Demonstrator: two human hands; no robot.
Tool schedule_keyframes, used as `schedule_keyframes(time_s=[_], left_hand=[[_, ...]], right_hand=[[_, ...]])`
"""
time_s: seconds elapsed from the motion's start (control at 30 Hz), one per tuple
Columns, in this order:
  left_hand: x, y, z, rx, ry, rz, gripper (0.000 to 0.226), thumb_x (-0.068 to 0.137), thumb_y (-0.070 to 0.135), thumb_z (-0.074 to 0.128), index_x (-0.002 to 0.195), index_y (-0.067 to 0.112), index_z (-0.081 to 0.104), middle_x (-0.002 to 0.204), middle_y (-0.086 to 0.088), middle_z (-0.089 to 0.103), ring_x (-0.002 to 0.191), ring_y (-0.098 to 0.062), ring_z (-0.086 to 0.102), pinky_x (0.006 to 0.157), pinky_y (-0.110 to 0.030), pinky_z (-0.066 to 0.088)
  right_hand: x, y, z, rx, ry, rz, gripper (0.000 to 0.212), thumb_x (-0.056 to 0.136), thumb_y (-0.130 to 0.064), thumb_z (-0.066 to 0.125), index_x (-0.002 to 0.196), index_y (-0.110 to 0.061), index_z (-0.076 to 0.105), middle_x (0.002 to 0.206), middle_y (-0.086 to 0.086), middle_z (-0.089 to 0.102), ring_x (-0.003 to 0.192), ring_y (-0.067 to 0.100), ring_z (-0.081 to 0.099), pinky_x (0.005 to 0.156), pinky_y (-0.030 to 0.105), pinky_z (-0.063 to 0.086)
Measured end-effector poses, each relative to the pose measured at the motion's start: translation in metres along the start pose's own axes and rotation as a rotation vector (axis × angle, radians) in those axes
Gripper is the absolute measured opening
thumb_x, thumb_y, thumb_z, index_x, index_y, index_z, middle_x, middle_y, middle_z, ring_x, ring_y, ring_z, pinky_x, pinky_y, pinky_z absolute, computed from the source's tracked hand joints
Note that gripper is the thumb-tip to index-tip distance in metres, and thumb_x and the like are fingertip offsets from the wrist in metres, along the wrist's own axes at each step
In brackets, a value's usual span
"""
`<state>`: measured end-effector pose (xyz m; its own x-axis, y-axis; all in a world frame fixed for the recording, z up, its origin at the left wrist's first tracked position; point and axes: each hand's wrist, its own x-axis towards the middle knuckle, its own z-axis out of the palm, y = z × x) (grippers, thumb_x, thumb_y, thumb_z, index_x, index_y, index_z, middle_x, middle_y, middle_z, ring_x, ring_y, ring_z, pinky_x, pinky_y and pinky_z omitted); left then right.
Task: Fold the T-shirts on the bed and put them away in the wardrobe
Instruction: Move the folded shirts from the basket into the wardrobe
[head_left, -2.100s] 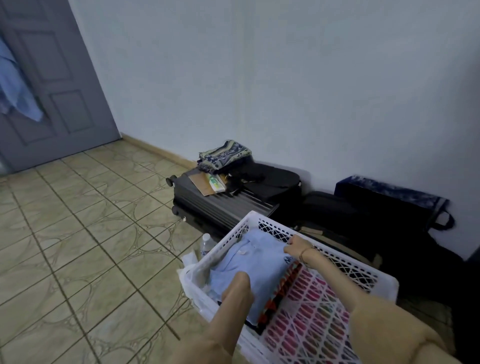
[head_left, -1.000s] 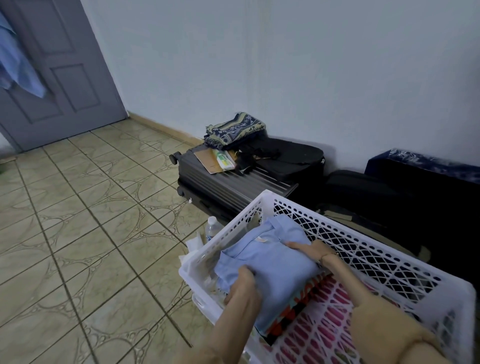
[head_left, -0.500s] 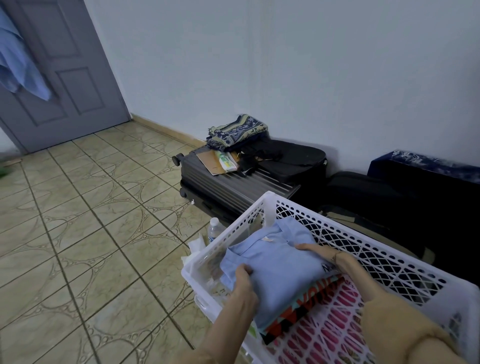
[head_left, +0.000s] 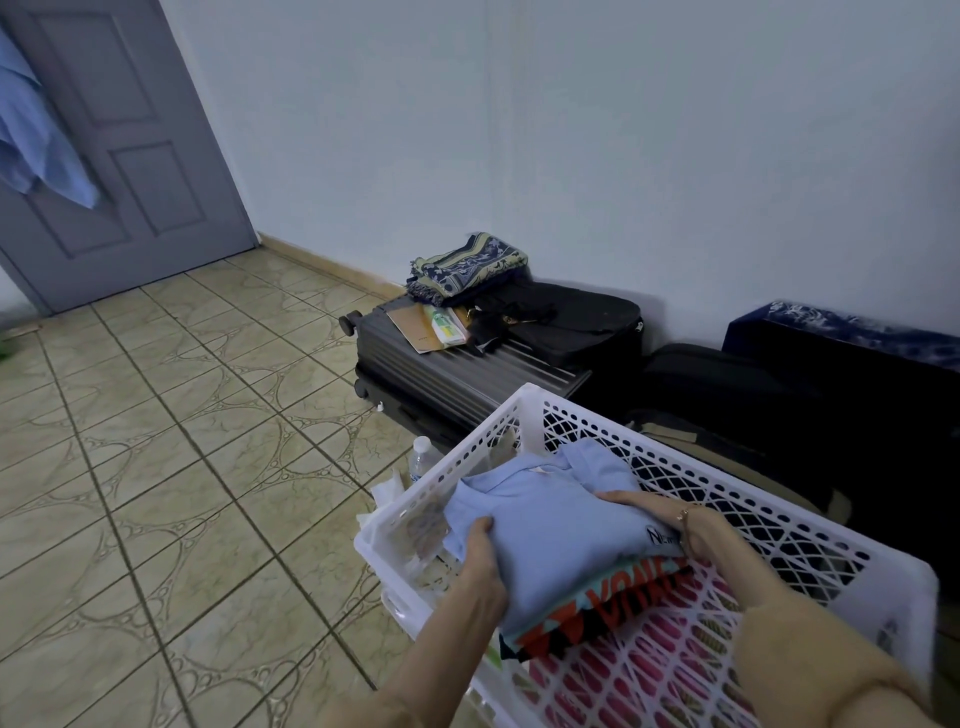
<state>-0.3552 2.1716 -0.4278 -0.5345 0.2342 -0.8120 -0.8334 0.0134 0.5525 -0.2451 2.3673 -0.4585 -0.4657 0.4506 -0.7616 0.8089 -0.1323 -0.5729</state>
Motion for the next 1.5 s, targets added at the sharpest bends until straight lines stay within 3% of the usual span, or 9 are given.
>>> schedule_keyframes(time_s=[0.13, 0.33, 0.5, 0.63, 0.73, 0.9, 1.0, 1.27, 1.5], left_hand=[[-0.004, 0.004, -0.002, 0.009, -0.009, 0.035, 0.037, 0.092, 0.030, 0.056, 0.069, 0.003, 0.042, 0.125, -0.022, 0.054, 0.087, -0.026, 0.046, 0.078, -0.035, 0.033], [-0.012, 0.010, 0.005, 0.020, -0.077, 0.042, 0.044, 0.090, 0.036, 0.057, 0.113, -0.002, 0.050, 0.101, -0.017, 0.060, 0.092, -0.027, 0.048, 0.082, -0.039, 0.038], [-0.018, 0.018, 0.012, 0.065, -0.099, 0.062, 0.035, 0.089, 0.035, 0.058, 0.086, 0.001, 0.053, 0.088, -0.013, 0.057, 0.084, -0.027, 0.051, 0.086, -0.037, 0.039], [-0.022, 0.029, 0.013, 0.134, -0.137, 0.080, 0.033, 0.090, 0.038, 0.057, 0.092, 0.005, 0.053, 0.094, -0.014, 0.059, 0.089, -0.029, 0.054, 0.088, -0.039, 0.041], [-0.015, 0.038, 0.012, 0.190, -0.137, 0.103, 0.030, 0.092, 0.034, 0.054, 0.090, 0.005, 0.049, 0.081, -0.010, 0.055, 0.085, -0.028, 0.051, 0.084, -0.036, 0.037], [-0.031, 0.056, 0.011, 0.223, -0.127, 0.109, 0.036, 0.094, 0.034, 0.052, 0.116, 0.006, 0.051, 0.116, -0.012, 0.053, 0.119, -0.030, 0.049, 0.093, -0.034, 0.034], [-0.047, 0.073, 0.008, 0.239, -0.132, 0.131, 0.039, 0.092, 0.039, 0.054, 0.109, 0.005, 0.052, 0.114, -0.012, 0.055, 0.107, -0.029, 0.050, 0.091, -0.036, 0.036], [-0.147, 0.165, 0.017, 0.338, -0.253, 0.165, 0.039, 0.093, 0.039, 0.053, 0.108, 0.003, 0.055, 0.107, -0.013, 0.061, 0.095, -0.029, 0.056, 0.082, -0.037, 0.043], [-0.269, 0.251, 0.052, 0.442, -0.372, 0.179, 0.035, 0.094, 0.039, 0.050, 0.099, 0.005, 0.054, 0.081, -0.010, 0.058, 0.078, -0.027, 0.054, 0.073, -0.034, 0.042]], right_hand=[[-0.018, -0.016, 0.008, 0.007, -0.023, -0.055, 0.061, 0.091, -0.047, 0.049, 0.138, -0.008, 0.045, 0.137, 0.017, 0.048, 0.113, 0.025, 0.050, 0.074, 0.021, 0.048], [-0.025, -0.010, 0.002, 0.165, -0.010, -0.135, 0.049, 0.094, -0.035, 0.052, 0.130, -0.003, 0.051, 0.132, 0.018, 0.052, 0.101, 0.024, 0.054, 0.077, 0.030, 0.047], [-0.038, -0.009, -0.005, 0.252, -0.017, -0.167, 0.037, 0.100, -0.016, 0.042, 0.136, -0.006, 0.045, 0.135, 0.015, 0.047, 0.119, 0.029, 0.048, 0.094, 0.031, 0.040], [-0.047, -0.007, -0.005, 0.293, -0.023, -0.133, 0.055, 0.066, -0.043, 0.071, 0.111, -0.011, 0.067, 0.102, 0.013, 0.070, 0.096, 0.028, 0.063, 0.094, 0.040, 0.049], [-0.052, -0.012, -0.003, 0.296, -0.039, -0.155, 0.039, 0.079, -0.043, 0.063, 0.105, -0.015, 0.069, 0.102, 0.012, 0.069, 0.094, 0.028, 0.063, 0.092, 0.040, 0.050], [-0.067, -0.025, 0.001, 0.371, 0.017, -0.133, 0.031, 0.087, -0.042, 0.058, 0.095, -0.014, 0.070, 0.105, 0.017, 0.068, 0.095, 0.033, 0.063, 0.088, 0.042, 0.051], [-0.087, -0.042, 0.002, 0.390, 0.033, -0.137, 0.033, 0.086, -0.041, 0.059, 0.095, -0.010, 0.068, 0.101, 0.018, 0.067, 0.081, 0.025, 0.062, 0.071, 0.034, 0.051], [-0.214, -0.129, -0.025, 0.428, 0.036, -0.097, 0.065, 0.063, -0.060, 0.073, 0.099, -0.006, 0.074, 0.102, 0.025, 0.068, 0.079, 0.033, 0.067, 0.086, 0.043, 0.053], [-0.344, -0.205, -0.071, 0.497, 0.139, -0.169, 0.050, 0.076, -0.056, 0.065, 0.090, -0.009, 0.073, 0.087, 0.021, 0.072, 0.074, 0.030, 0.066, 0.082, 0.038, 0.053]])
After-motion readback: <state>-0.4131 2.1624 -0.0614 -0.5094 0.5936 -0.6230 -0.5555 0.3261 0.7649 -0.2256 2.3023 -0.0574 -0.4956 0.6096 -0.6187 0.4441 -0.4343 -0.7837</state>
